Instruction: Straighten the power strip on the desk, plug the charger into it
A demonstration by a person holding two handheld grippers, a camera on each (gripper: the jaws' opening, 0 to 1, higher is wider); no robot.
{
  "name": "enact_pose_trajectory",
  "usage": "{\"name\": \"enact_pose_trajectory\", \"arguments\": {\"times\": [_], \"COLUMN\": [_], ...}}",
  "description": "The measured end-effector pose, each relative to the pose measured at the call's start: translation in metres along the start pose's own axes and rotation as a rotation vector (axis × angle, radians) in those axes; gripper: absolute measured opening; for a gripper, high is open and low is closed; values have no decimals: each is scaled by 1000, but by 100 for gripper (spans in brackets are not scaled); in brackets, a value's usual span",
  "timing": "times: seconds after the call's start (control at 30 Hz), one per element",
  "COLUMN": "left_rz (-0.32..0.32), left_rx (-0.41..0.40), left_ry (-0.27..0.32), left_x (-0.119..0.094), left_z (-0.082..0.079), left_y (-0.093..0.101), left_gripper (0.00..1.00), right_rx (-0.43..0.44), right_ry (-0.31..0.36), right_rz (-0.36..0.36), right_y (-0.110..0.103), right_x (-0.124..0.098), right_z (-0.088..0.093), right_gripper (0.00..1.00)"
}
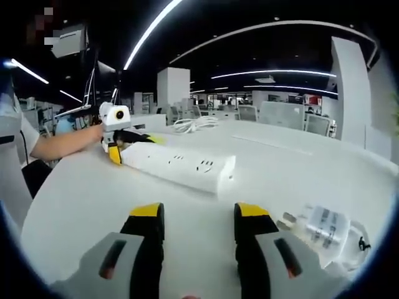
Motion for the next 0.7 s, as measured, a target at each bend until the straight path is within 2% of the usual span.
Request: {"name": "enact_pose_trajectory", "arguments": {"times": [0.43, 0.53, 0.7], "left_rz": [1, 1, 0], "left_rx": [0, 1, 0], "left_ry": [1, 2, 1], "left_x": [0, 0, 0], "left_z": [-1, -1, -1], "left_y": [-1, -1, -1], "left_gripper": [67, 67, 67], "right_rx": [-1, -1, -8], "right_ry": [1, 5, 8], "right_rz": [2, -3, -19], "right_y": [4, 7, 4], "right_x": [7, 15, 26], "right_z": [-2, -2, -4], "right_gripper": [43, 38, 40]}}
Point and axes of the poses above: the point that each gripper's makers call its tool centre point, and the gripper's own axes: x roughly forward along the fingers, y roughly to its right, z roughly out of its underside, the point moved 6 cm from there along -x, roughly backward along the fingers, and after that the axes turned 6 degrees about y, right-handed, at the moved point
